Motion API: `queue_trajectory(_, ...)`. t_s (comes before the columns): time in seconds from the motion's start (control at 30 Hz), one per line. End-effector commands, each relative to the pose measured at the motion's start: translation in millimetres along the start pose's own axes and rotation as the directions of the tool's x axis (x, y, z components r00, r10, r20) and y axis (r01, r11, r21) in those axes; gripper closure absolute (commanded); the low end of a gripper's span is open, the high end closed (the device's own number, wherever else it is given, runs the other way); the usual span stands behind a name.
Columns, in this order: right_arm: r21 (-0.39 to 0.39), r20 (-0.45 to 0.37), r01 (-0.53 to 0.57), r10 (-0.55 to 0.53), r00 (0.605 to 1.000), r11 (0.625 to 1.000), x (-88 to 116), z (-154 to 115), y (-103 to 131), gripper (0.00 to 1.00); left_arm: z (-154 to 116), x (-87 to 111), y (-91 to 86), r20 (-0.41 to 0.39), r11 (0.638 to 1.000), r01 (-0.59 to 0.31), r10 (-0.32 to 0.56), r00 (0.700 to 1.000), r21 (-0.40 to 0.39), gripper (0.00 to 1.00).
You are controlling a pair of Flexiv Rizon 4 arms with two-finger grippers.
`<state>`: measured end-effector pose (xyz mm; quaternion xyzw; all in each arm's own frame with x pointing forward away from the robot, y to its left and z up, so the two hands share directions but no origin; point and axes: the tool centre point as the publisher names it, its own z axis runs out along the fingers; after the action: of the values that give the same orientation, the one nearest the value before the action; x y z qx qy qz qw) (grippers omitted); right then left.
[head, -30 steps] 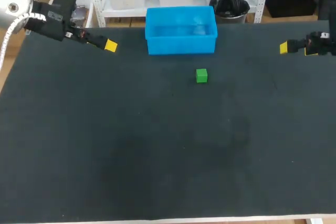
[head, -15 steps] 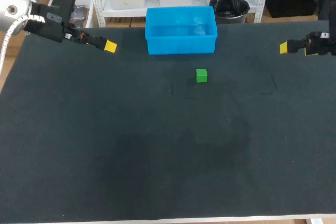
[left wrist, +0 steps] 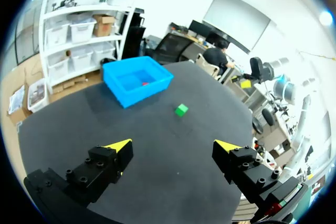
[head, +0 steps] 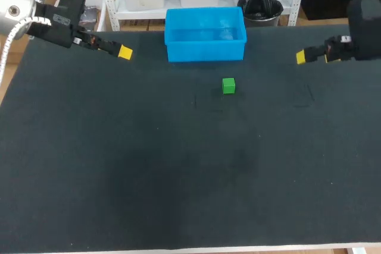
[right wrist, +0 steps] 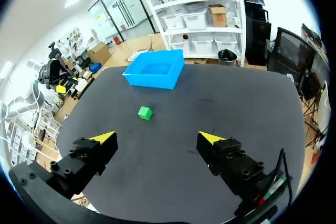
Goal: Use the left arm to pick the red cube and place it into the blue plastic box first, then use the right arm to grasp the green cube and put it into the same blue plastic box after the first action is fully finished.
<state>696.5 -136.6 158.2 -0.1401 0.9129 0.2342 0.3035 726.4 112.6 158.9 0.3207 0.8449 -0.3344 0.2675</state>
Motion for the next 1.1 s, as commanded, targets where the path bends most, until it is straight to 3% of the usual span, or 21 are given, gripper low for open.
queue_trajectory(0.03,0.077,-0.047,-0.005,0.009,0.999,0.997,-24,17,12,0.0,0,1.1,0.2,0.006,1.0,-0.002,0.002,1.0,0.001,0.0)
queue_trajectory(0.5,0.172,-0.178,-0.013,0.044,0.983,0.985,-73,65,54,0.0,0,1.1,0.2,0.006,1.0,-0.002,0.002,1.0,0.001,0.0)
queue_trajectory(1.1,0.325,-0.34,-0.043,0.159,0.927,0.945,-89,96,77,0.0,0,1.1,0.2,0.006,1.0,-0.002,0.002,1.0,0.001,0.0)
